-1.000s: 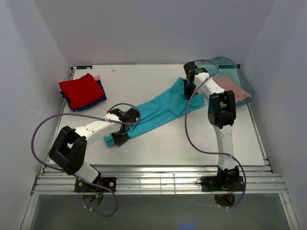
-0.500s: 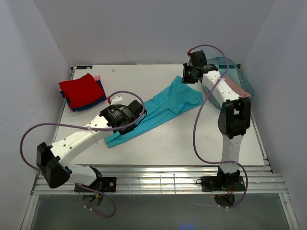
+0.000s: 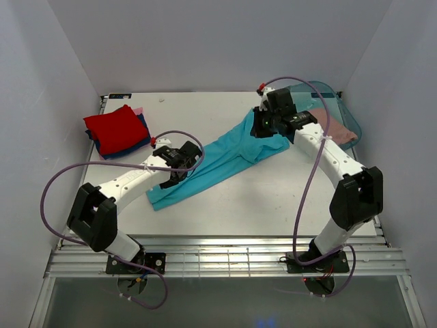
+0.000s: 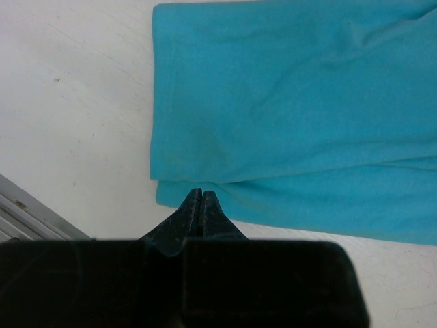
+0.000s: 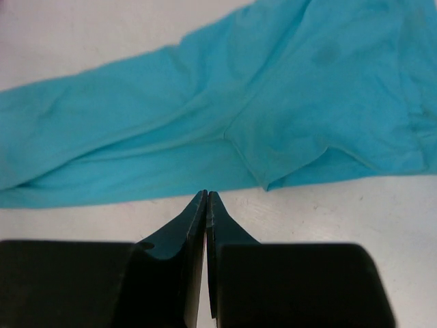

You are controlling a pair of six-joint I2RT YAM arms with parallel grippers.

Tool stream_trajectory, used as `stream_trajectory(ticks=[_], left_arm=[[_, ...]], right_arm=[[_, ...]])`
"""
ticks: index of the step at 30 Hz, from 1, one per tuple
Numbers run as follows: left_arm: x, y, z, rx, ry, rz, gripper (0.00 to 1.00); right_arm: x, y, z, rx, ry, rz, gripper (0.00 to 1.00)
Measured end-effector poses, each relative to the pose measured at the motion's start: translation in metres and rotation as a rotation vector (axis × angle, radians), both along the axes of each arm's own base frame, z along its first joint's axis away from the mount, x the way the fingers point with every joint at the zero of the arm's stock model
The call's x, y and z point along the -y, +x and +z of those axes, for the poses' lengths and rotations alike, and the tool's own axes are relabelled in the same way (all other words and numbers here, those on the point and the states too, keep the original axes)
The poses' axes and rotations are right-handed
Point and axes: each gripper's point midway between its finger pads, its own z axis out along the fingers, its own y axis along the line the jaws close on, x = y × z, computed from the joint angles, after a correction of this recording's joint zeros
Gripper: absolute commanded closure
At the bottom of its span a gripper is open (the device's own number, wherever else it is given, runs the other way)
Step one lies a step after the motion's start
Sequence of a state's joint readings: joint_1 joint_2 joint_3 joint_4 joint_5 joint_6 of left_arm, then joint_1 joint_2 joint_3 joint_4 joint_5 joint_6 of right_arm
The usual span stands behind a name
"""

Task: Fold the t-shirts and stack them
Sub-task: Rotate the tshirt 90 degrees

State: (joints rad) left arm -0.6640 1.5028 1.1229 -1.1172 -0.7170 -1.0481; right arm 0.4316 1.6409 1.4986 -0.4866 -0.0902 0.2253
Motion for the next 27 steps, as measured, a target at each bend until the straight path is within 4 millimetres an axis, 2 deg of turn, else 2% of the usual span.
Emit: stream_trajectory(ticks=[2,5,10,18,23,27], left_arm=[[-0.004,0.007,-0.003,-0.003,-0.010,-0.007,1.00],[-0.008,0.022,-0.002,0.018,-0.029,-0.013,1.00],[-0.012,0.042,-0.008,0.042,-0.066,-0.043,1.00],[-0.018,0.056,-0.027,0.007,-0.114,-0.065,1.00],[-0.014,0.055,-0.048,-0.057,-0.121,-0.083,1.00],[-0.016,0.041,-0.067,-0.123,-0.121,-0.084,1.00]], right_arm=[[-0.001,-0.008,-0.031,-0.084,-0.038,0.009,0.92],[-0.005,-0.011,-0.057,-0.150,-0.072,0.018,0.92],[-0.015,-0.004,-0.077,-0.194,-0.106,0.034,0.92],[-0.029,0.023,-0.116,-0.247,-0.187,0.054,0.92],[-0.030,0.039,-0.134,-0.273,-0.240,0.037,0.92],[-0.022,0.033,-0.146,-0.307,-0.279,0.023,0.92]])
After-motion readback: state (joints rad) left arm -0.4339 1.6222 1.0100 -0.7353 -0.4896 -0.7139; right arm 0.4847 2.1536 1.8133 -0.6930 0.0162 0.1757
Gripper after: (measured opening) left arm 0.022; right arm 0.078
